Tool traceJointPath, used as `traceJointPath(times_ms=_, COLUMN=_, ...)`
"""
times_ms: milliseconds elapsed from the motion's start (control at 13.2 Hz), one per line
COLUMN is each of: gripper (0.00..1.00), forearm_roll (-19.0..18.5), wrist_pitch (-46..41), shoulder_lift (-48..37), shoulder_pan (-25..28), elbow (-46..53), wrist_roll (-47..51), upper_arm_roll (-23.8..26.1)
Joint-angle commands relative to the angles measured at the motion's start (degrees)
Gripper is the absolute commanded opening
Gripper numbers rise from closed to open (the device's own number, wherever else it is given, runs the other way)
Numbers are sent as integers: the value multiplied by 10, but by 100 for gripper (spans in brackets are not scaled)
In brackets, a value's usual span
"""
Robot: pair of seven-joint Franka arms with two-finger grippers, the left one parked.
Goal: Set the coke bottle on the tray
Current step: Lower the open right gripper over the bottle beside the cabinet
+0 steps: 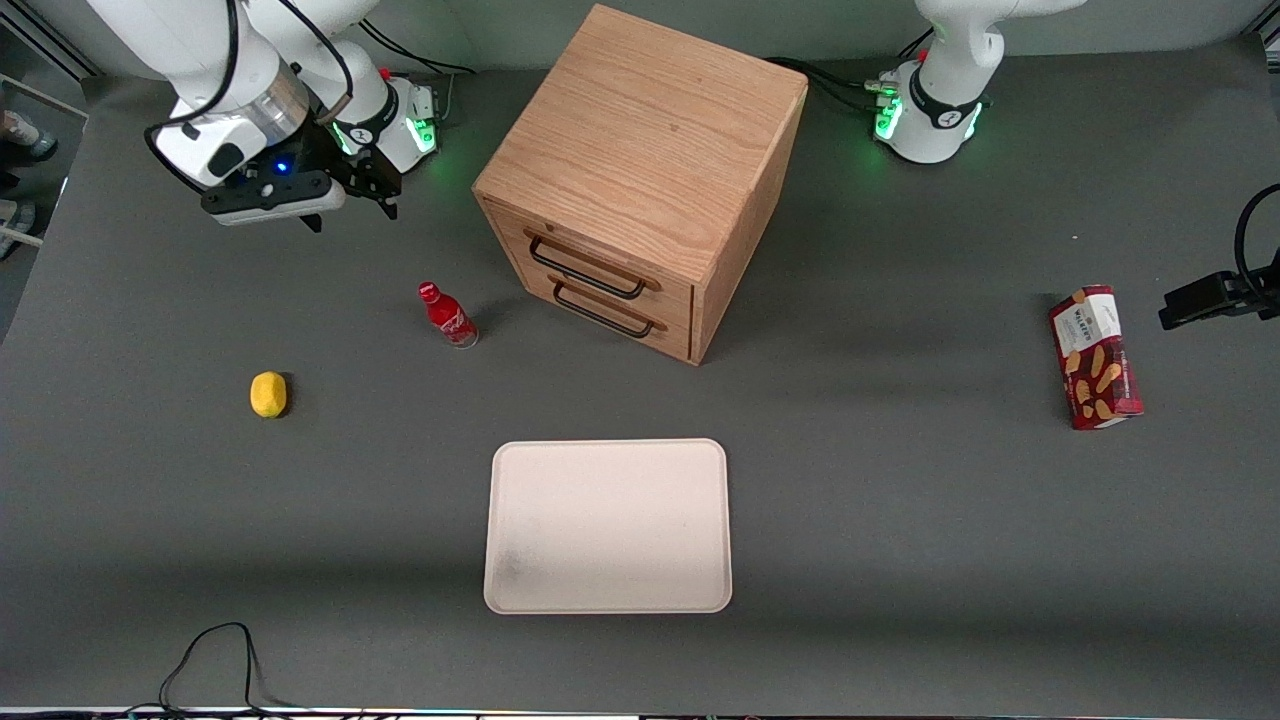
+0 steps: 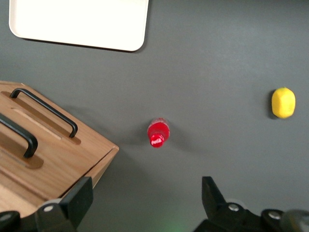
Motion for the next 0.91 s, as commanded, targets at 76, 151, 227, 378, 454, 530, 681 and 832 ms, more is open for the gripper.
traceJointPath(times_ms=76, gripper=100, forearm_roll=-11, wrist_pitch=91, shoulder_lift=-9, shoulder_pan=12, elbow=-77, wrist_roll=3, upper_arm_roll=-6)
traceJointPath(times_ms=151, gripper=100, forearm_roll=-10, wrist_pitch=113, shoulder_lift=-6, shoulder_pan=12, elbow=-91, wrist_roll=3, upper_arm_roll=-6)
traceJointPath(times_ms=227, gripper=100, forearm_roll=-10, wrist_pitch=136, shoulder_lift=-6, shoulder_pan=12, elbow=-108, wrist_roll=5, upper_arm_roll=-6)
traceJointPath(times_ms=378, gripper=100, forearm_roll=-10, wrist_pitch=179, shoulder_lift=-5, shoulder_pan=12, elbow=-143, wrist_roll=6, upper_arm_roll=-6)
traceJointPath(times_ms=454, gripper=100, forearm_roll=-11, wrist_pitch=197, shoulder_lift=1, shoulder_pan=12, elbow=-155, wrist_roll=6, upper_arm_roll=-6)
traceJointPath(times_ms=530, gripper=100, forearm_roll=-11, wrist_pitch=215, shoulder_lift=6, shoulder_pan=12, elbow=-166, wrist_roll=6, upper_arm_roll=-6)
traceJointPath(times_ms=681, gripper=100, forearm_roll=-11, wrist_pitch=255, shoulder_lift=11, shoulder_pan=11, elbow=-194, wrist_roll=6, upper_arm_roll=-6)
traceJointPath(times_ms=832, gripper=100, forearm_roll=-11, wrist_pitch=283, shoulder_lift=21, shoulder_pan=11, elbow=-211, wrist_roll=6, upper_arm_roll=-6)
